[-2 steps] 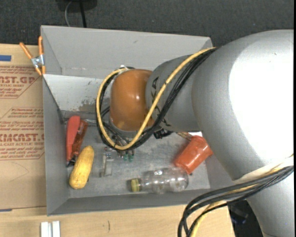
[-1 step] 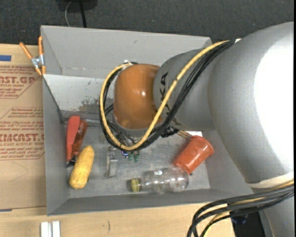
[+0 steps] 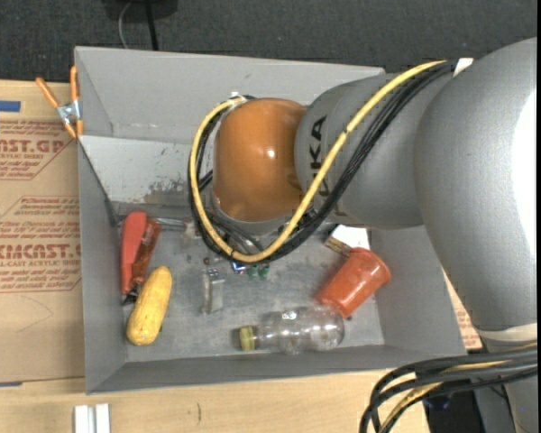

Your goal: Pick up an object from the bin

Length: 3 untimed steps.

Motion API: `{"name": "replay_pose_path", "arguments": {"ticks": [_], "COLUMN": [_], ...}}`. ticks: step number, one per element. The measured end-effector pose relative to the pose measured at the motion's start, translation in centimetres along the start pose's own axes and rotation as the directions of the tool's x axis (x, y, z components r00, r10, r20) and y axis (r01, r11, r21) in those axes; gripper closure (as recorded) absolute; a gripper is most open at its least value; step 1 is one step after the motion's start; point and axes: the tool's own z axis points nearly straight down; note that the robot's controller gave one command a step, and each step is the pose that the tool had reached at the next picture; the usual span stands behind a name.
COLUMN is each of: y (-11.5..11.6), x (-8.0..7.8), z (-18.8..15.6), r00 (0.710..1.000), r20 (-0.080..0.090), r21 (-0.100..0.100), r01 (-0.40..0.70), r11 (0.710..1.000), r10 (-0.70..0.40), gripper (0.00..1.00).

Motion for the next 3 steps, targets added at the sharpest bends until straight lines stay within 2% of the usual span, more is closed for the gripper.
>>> {"name": "replay_pose_path", "arguments": {"ticks": [1, 2, 3], "y": [0.3, 1.2, 1.4], "x": [-0.5, -0.8, -1.0], "z": [-2.3, -7.0, -8.5], "r00": [0.976, 0.981, 0.98], "r20": [-0.01, -0.009, -0.005], "r21": [-0.001, -0.002, -0.002], "r01": [0.218, 0.195, 0.197], "r11": [0.976, 0.981, 0.98], "r10": [-0.218, -0.195, -0.197], "gripper": [0.0, 0.0, 0.0]}}
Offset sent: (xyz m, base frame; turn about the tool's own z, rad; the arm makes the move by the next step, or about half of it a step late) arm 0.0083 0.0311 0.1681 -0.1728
